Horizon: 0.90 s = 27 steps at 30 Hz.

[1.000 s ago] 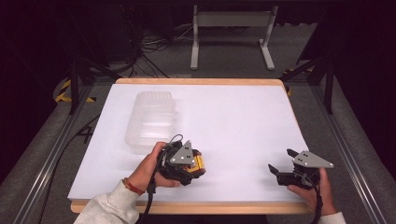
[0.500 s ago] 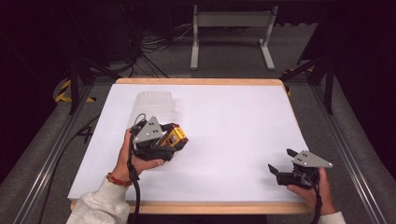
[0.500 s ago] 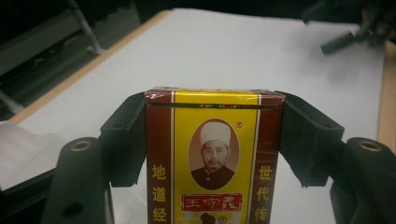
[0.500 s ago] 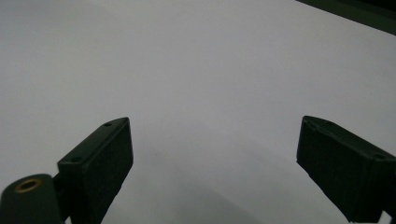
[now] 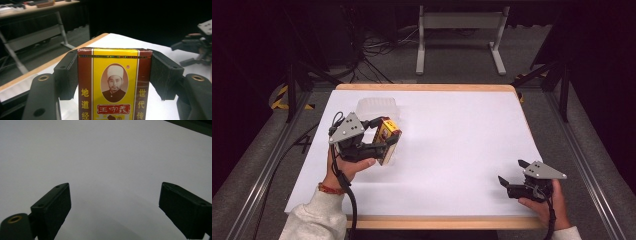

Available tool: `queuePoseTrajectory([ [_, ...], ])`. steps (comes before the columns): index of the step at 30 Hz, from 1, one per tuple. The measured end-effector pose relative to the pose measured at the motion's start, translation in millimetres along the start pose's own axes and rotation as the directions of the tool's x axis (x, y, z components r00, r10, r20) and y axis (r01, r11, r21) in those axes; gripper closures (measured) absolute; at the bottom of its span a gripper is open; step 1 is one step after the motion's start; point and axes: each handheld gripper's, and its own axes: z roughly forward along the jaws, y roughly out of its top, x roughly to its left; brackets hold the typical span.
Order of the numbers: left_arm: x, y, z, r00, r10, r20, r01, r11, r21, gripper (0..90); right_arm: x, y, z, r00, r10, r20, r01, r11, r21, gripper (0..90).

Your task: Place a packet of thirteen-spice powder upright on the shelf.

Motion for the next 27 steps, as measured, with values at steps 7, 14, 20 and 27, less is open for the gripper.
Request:
queuePoseTrajectory([
  [7,21.3,4.5,10.0,0.9957,-0.026,-0.088,0.029,0.9993,0.025,32.5,0.3,-0.8,1.7,1.0000,0.000,-0.001,0.000,1.000,0.007,11.2],
  [14,39.6,-0.5,20.1,0.9833,-0.069,-0.168,0.074,0.9971,0.018,32.4,0.0,-1.6,2.4,1.0000,0.000,0.001,0.000,1.000,0.012,11.1],
  [20,52.5,-5.4,29.6,0.9616,-0.116,-0.249,0.120,0.9928,0.002,32.4,0.8,-1.6,3.0,1.0000,-0.006,-0.001,0.006,1.000,0.015,11.1],
  [27,66.5,-13.3,45.8,0.9380,-0.176,-0.298,0.183,0.9832,-0.008,32.4,0.6,-2.1,4.0,0.9999,-0.010,0.001,0.010,1.000,0.019,11.2],
])
